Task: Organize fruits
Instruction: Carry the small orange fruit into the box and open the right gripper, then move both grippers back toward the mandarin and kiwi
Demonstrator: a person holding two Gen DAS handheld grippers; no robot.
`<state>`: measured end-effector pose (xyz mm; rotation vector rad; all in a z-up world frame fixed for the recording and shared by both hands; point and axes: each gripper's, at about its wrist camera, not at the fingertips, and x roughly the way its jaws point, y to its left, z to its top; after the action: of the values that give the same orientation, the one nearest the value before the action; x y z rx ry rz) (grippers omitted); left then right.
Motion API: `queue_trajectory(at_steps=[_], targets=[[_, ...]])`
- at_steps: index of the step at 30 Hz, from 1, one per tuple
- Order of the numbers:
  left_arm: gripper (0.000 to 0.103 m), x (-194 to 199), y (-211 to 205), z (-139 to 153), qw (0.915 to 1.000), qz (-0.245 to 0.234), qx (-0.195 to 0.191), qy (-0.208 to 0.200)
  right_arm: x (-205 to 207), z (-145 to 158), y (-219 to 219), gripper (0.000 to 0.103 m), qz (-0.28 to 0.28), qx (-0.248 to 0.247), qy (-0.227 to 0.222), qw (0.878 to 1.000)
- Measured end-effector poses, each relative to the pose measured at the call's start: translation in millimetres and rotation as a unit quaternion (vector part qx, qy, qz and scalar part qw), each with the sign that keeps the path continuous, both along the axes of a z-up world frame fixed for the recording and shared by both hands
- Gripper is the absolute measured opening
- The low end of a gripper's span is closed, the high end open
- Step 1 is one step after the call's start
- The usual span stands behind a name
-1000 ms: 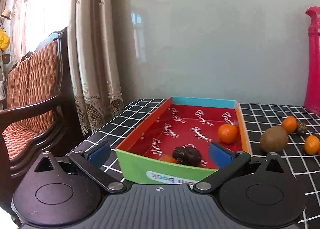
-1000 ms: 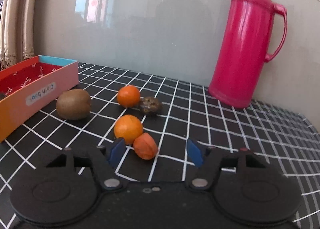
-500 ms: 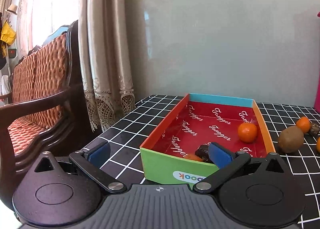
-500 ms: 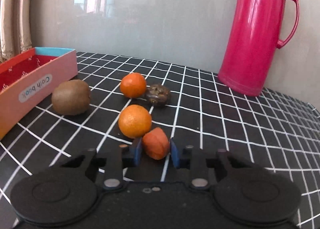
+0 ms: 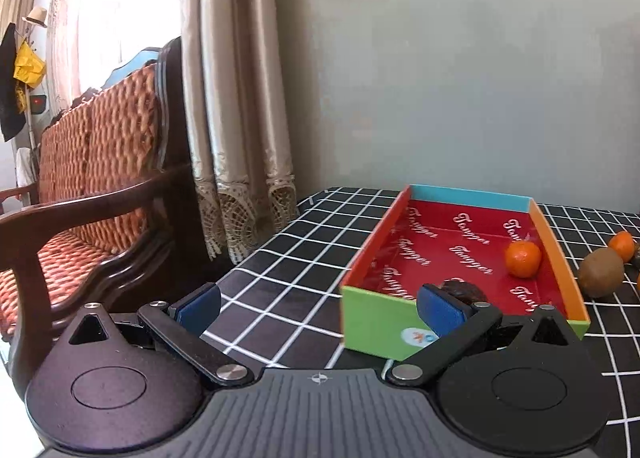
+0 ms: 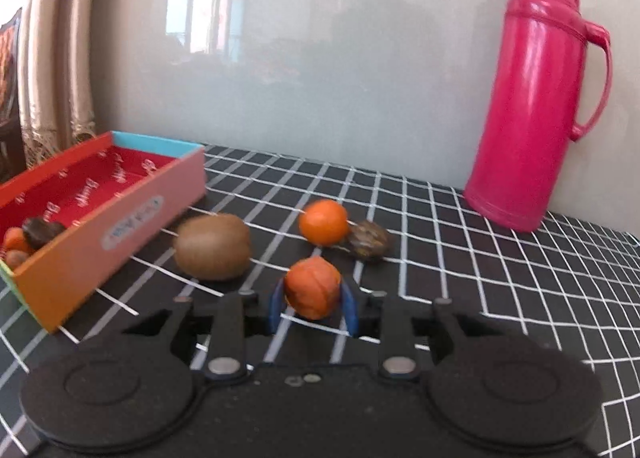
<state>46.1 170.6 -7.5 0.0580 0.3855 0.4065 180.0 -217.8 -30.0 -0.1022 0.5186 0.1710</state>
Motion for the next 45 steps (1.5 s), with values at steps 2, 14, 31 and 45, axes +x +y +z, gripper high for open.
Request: queue_trajectory(at_steps=[2, 14, 31, 45], targets=[[0.103, -3.6, 6.7, 0.8, 1.0, 0.007, -0.002, -0.001, -2.4, 4.3, 8.8, 0.029, 0.009, 0.004, -0.006, 1.0], [0.103, -19.1, 28.0, 5.2, 0.9998, 0.021, 0.001, 0.0, -25.1, 24.9, 70.8, 0.029, 0.084, 0.019, -0.061, 0.994], [0.103, -27.9, 52.0, 2.4, 0.999, 0.044, 0.003, 0.011, -28.9, 15.5, 136.1, 0.053, 0.157, -0.004, -0.065, 0.985], [0.103, -8.5, -13.6, 10.8, 0.9992, -0.041, 0.005, 0.001, -26.3, 28.8, 57.1, 0.069, 0.069, 0.018, -0.082, 0.994]])
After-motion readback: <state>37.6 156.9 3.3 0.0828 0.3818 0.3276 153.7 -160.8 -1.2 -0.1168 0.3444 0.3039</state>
